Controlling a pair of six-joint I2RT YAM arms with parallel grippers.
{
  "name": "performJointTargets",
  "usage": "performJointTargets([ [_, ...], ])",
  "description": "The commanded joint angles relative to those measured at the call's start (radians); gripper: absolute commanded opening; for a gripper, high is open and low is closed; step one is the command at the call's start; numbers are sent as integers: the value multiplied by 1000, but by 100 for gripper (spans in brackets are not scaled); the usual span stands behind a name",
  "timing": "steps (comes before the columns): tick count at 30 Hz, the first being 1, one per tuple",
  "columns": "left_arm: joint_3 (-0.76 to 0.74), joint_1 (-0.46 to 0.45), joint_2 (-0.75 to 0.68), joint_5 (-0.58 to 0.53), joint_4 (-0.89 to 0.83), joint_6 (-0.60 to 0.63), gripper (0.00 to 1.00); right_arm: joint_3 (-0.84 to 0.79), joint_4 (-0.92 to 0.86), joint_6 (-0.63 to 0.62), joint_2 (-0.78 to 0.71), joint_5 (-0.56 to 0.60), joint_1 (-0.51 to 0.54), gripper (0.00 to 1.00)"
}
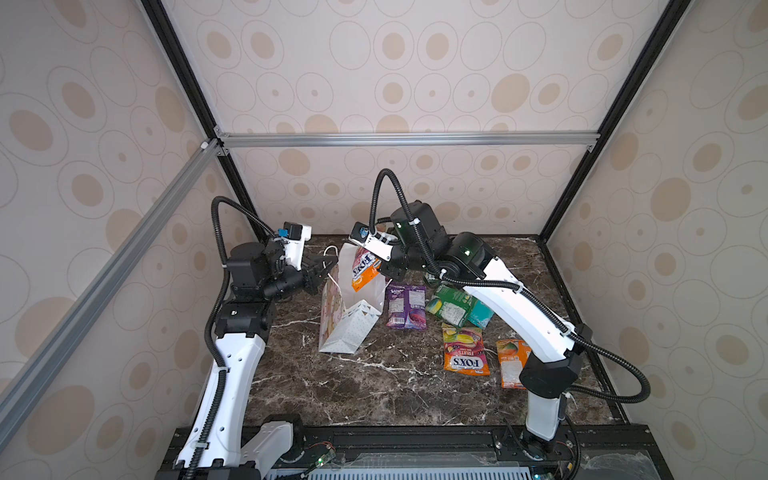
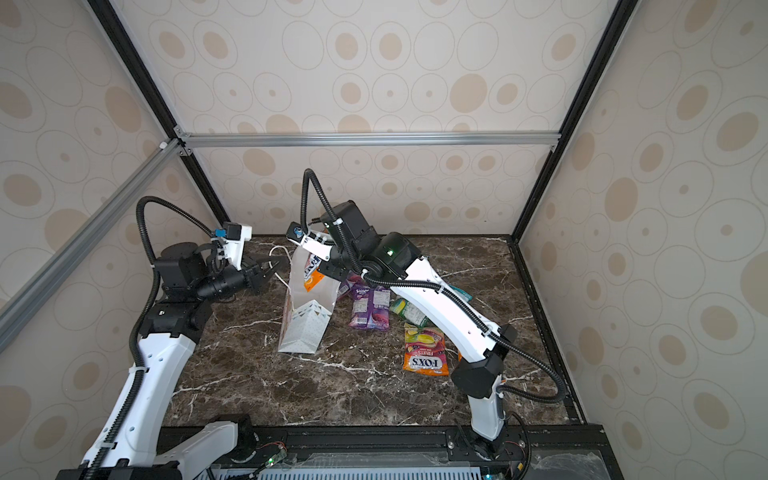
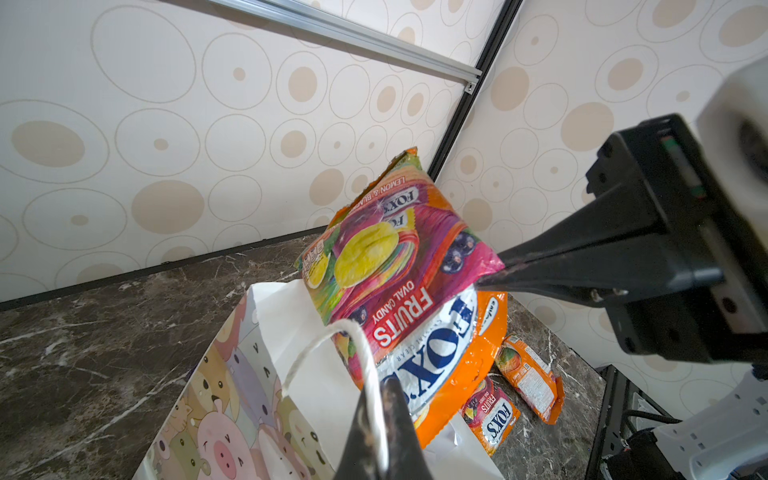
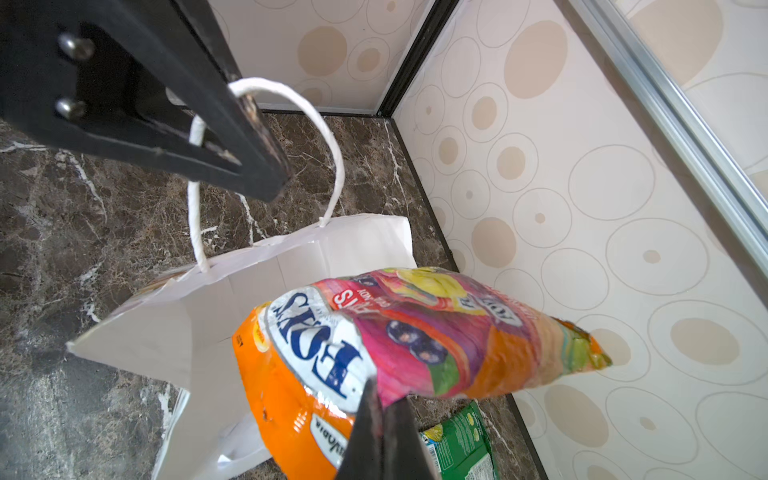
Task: Place the snacks into the paper bag
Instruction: 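Carry the FOX'S bag over the paper bag opening with the right gripper, then lower the FOX'S bag into the paper bag and open the right gripper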
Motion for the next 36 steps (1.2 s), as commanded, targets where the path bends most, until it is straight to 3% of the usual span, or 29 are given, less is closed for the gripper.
performJointTargets([
  [1, 7, 7, 1, 15, 18, 12, 0, -9, 42, -18, -26, -5, 16, 0],
  [15, 3, 7, 9, 19, 25, 5, 0, -229, 136, 10, -139, 45, 81, 0],
  [28, -3, 7, 8, 47, 43, 0, 0, -351, 227, 49, -237, -79, 93, 0],
  [36, -12, 5, -5, 52, 53, -4, 0, -363, 207, 59, -210, -9, 89, 0],
])
